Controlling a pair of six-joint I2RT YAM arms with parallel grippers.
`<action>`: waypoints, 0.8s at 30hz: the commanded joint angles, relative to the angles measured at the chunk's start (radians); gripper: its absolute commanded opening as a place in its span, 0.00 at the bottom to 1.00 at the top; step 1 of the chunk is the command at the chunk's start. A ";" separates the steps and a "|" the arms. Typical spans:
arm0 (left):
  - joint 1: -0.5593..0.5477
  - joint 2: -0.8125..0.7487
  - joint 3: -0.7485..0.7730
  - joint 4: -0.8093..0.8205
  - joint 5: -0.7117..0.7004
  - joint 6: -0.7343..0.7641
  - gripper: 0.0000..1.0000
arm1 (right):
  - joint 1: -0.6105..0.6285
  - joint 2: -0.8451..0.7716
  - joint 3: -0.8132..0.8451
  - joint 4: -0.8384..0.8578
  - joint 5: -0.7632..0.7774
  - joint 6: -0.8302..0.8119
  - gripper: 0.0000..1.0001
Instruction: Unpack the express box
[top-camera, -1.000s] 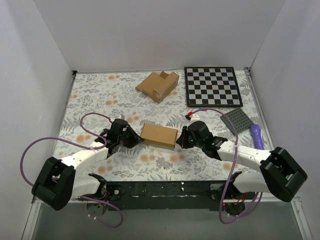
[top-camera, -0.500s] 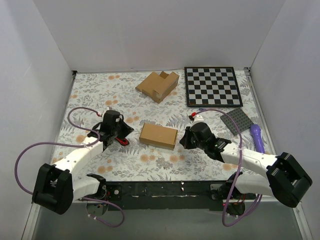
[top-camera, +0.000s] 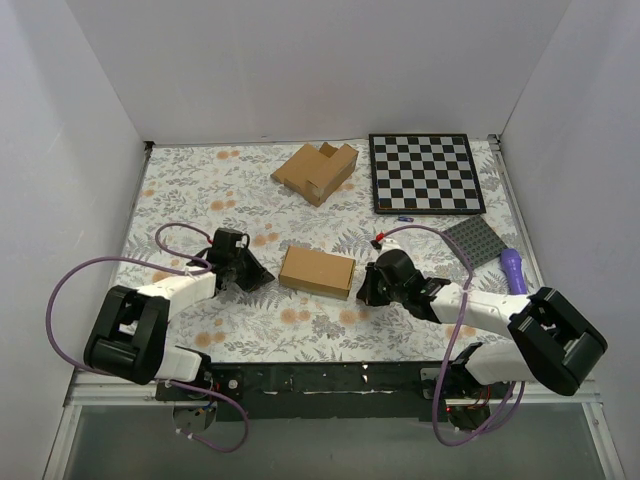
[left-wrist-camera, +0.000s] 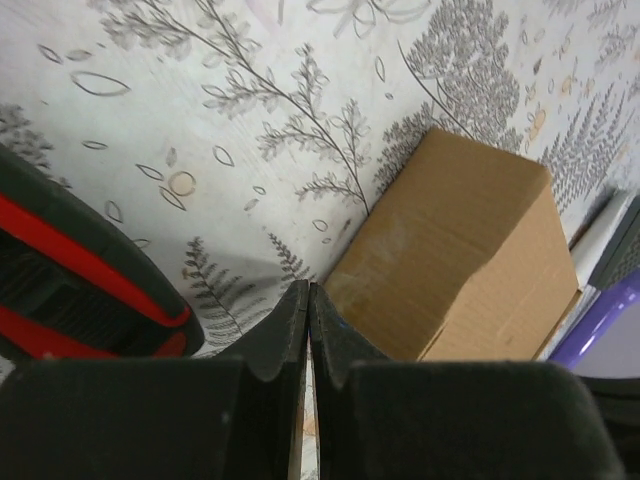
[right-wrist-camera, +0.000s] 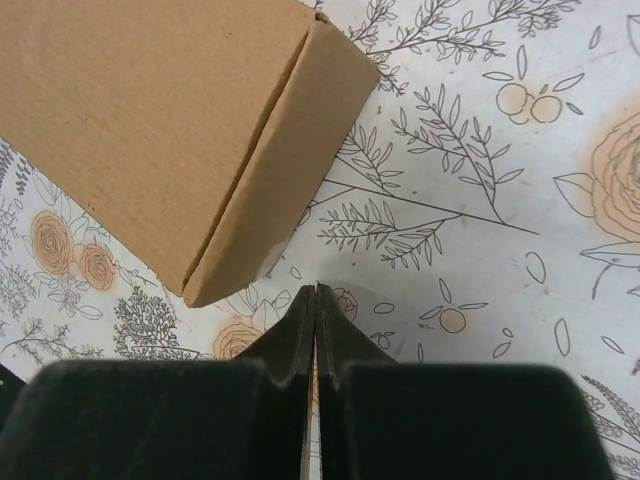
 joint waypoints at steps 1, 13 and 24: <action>-0.030 -0.034 -0.027 0.094 0.084 0.024 0.00 | 0.006 0.033 0.042 0.085 -0.047 0.019 0.01; -0.075 -0.063 -0.071 0.151 0.110 0.016 0.00 | 0.007 0.059 0.060 0.128 -0.060 0.028 0.01; -0.081 -0.090 -0.079 0.155 0.119 0.013 0.00 | 0.007 0.022 0.077 0.068 -0.025 -0.013 0.01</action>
